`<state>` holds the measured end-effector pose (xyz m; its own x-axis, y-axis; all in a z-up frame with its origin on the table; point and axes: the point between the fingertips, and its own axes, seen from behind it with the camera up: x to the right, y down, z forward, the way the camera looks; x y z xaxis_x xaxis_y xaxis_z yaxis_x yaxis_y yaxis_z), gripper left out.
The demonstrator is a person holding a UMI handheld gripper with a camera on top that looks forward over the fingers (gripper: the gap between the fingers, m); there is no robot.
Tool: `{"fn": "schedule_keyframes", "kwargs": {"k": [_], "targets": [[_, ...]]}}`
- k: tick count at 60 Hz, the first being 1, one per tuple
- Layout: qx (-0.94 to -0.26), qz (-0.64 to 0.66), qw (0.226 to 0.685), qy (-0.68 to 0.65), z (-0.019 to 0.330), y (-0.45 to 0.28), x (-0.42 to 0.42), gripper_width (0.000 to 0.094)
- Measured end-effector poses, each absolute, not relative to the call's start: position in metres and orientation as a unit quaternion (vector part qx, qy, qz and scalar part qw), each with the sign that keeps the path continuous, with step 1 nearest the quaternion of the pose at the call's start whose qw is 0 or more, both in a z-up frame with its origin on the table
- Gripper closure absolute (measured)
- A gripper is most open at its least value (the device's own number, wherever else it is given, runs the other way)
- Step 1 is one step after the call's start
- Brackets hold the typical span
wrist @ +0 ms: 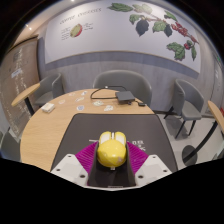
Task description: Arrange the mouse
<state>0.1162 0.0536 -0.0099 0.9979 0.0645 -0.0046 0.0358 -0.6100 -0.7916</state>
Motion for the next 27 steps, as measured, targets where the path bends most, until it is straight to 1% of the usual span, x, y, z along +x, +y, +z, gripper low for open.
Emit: {"fn": "schedule_keyframes", "kwargs": {"k": [3,4,7,10,13,19,23,25,27], "targets": [[-0.901,0.018,0.432,-0.038,-0.011,0.050,0.112,0.0409],[-0.901,0.020,0.430,-0.043,-0.013,0.049,0.113,0.0375],[-0.906,0.027,0.418,-0.058,-0.013,0.039,0.110,0.0209],[-0.903,0.038,0.422,-0.073,-0.003,0.028,0.106,0.0069],[-0.895,0.043,0.435,-0.083,0.011,0.016,0.103,0.0070],[-0.889,0.047,0.441,-0.114,0.023,-0.019,0.106,0.0073],[-0.882,0.059,0.452,-0.120,0.033,-0.035,0.107,0.0073],[-0.883,0.066,0.449,-0.121,0.039,-0.041,0.110,0.0074],[-0.876,0.074,0.461,-0.118,0.049,-0.042,0.111,0.0071]]}}
